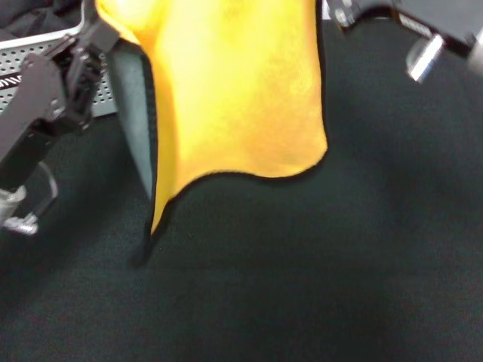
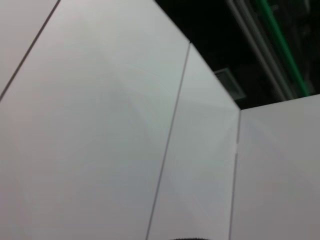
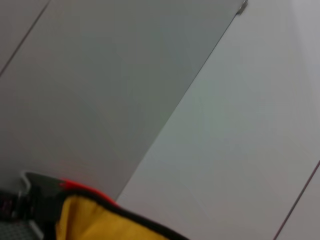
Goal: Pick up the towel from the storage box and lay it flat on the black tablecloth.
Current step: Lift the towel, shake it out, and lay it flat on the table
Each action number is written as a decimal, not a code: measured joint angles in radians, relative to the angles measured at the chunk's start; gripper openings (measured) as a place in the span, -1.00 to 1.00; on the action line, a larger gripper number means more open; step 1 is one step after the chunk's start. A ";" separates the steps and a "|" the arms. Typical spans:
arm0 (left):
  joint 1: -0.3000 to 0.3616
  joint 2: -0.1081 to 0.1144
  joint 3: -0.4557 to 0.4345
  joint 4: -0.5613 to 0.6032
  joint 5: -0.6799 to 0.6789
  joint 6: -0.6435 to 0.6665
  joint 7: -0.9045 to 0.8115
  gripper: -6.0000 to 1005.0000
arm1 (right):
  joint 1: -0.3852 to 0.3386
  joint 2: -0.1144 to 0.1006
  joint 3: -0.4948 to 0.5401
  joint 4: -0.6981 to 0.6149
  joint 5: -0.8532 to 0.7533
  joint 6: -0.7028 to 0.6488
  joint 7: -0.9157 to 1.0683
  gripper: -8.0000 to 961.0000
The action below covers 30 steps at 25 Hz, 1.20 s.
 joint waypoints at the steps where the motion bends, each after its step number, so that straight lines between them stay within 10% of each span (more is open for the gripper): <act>1: 0.011 0.001 0.001 0.020 0.000 0.011 -0.020 -0.95 | -0.016 0.000 0.007 -0.002 0.000 -0.023 0.008 -0.75; 12: 0.029 0.010 0.137 0.135 0.000 0.063 -0.145 -0.95 | -0.069 -0.003 0.314 0.022 -0.027 -0.572 0.291 -0.74; 30: 0.085 0.063 0.279 0.317 -0.006 0.080 -0.230 -0.95 | -0.077 -0.002 0.518 0.029 -0.016 -0.829 0.420 -0.73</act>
